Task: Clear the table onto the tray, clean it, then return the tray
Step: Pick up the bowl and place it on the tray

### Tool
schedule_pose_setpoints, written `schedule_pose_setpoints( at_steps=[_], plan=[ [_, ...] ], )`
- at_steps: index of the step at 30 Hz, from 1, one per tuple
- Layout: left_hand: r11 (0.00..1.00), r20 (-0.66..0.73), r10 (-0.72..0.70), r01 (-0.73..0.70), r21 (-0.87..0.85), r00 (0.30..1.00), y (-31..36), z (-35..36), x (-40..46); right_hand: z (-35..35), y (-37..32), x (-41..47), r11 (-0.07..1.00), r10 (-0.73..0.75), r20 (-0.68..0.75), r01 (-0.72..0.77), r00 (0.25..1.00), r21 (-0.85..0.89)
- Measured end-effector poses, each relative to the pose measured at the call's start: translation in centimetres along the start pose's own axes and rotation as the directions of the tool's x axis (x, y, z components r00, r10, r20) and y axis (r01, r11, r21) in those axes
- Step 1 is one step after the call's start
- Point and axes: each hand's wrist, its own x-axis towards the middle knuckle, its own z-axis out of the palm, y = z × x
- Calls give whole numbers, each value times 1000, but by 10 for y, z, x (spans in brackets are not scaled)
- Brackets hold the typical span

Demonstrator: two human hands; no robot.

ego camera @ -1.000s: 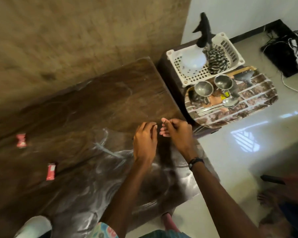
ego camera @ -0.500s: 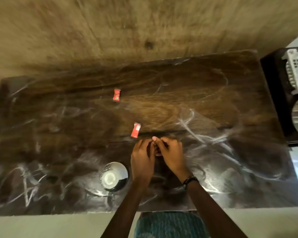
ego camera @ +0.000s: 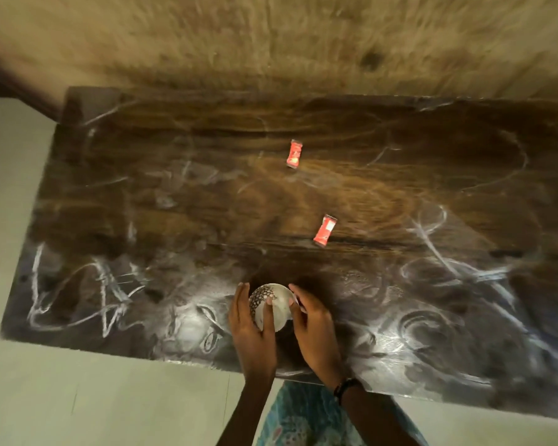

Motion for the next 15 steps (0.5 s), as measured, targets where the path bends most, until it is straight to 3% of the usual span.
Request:
schedule_pose_setpoints(
  at_steps=[7,15],
  plan=[
    [995,71,-95,97,-38,993,-11,1,-11,17,-2,-17,999,35,-2,-35,999,-9],
    [984,32,-158,160,-83,987,-6,9,-14,21,3,-18,998,29,17,-28,999,-58]
  ],
)
